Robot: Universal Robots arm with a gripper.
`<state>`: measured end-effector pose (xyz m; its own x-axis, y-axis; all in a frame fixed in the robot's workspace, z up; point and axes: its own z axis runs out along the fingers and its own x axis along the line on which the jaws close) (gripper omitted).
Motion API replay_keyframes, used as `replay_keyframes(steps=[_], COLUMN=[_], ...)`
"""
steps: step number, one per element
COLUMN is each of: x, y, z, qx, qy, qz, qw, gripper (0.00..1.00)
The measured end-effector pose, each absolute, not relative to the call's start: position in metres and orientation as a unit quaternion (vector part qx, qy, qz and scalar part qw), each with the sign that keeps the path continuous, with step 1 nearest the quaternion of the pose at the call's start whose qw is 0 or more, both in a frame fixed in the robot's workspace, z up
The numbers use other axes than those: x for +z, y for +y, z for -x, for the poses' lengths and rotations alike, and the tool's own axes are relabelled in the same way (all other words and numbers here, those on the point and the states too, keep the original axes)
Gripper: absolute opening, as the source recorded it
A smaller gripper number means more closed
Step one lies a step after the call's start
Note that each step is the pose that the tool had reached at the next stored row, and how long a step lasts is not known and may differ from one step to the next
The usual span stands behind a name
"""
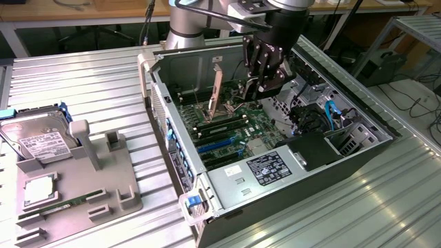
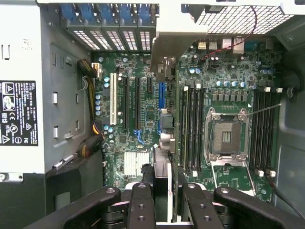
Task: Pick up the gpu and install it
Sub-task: 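Insert the gpu into the slot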
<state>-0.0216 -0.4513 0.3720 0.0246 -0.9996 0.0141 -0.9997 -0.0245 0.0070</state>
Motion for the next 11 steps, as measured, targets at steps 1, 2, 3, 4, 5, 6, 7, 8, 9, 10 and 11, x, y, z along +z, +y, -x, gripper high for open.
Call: replay_keyframes(steps=[1, 2, 3, 4, 5, 6, 7, 8, 9, 10, 11], x=[0.3718, 0.3711, 0.3708, 0.3702, 0.3698, 0.3694, 0.3688, 0.3682, 0.3677, 0.3670, 0.3665], y=[-0.4513, -0.4513, -0.4513, -0.4513, -0.4514, -0.4513, -0.4513, -0.4514, -0.4514, -0.4513, -0.4513], z=[0.0216, 0.0216, 0.0216, 0.0216, 0.0216, 0.0216, 0.0216, 0.0216, 0.0216, 0.0216, 0.0216], qx=[0.003, 0.003, 0.003, 0.003, 0.003, 0.003, 0.003, 0.003, 0.003, 0.003, 0.003], qy=[-0.698, -0.698, -0.698, -0.698, -0.698, -0.698, -0.698, -0.698, -0.698, -0.698, -0.698], qz=[-0.716, -0.716, -0.716, -0.716, -0.716, -0.716, -0.716, -0.716, -0.716, -0.716, -0.716], qw=[0.007, 0.007, 0.007, 0.007, 0.007, 0.007, 0.007, 0.007, 0.007, 0.007, 0.007], gripper=[0.28, 0.28, 0.28, 0.28, 0.28, 0.28, 0.28, 0.28, 0.28, 0.28, 0.28])
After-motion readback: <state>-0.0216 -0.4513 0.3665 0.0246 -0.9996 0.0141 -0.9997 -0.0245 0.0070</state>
